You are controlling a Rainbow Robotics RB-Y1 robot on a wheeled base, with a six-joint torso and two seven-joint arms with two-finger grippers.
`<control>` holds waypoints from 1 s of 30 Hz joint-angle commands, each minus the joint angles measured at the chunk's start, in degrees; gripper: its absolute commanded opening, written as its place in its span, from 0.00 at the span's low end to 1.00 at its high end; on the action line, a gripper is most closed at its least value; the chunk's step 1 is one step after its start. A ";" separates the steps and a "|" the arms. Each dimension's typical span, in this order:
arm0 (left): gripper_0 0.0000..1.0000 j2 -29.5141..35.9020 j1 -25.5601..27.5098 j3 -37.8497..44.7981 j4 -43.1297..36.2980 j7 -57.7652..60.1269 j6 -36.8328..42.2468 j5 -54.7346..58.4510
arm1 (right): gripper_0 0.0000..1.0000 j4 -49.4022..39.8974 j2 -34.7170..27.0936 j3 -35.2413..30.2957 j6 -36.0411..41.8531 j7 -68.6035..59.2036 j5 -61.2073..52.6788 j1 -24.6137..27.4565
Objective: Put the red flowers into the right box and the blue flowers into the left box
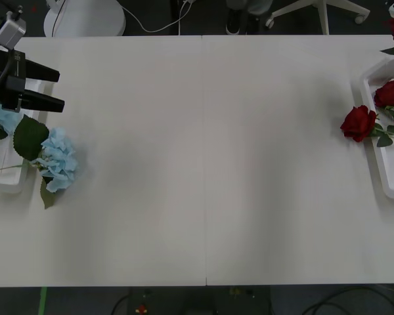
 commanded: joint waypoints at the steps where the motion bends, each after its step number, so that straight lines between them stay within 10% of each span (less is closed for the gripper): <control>1: 1.00 2.80 -4.79 -2.80 -1.39 -3.78 -0.60 0.93 | 0.00 5.17 -2.53 2.17 -6.40 1.73 3.77 -3.04; 19: 1.00 0.34 -8.31 -7.19 -1.39 -3.78 -0.78 1.90 | 0.00 22.13 0.89 3.75 -21.61 -1.26 6.59 -0.94; 30: 1.00 0.34 -8.31 -7.19 -1.39 -3.78 -0.78 1.90 | 0.50 22.22 0.81 3.58 -23.45 -3.19 6.50 0.56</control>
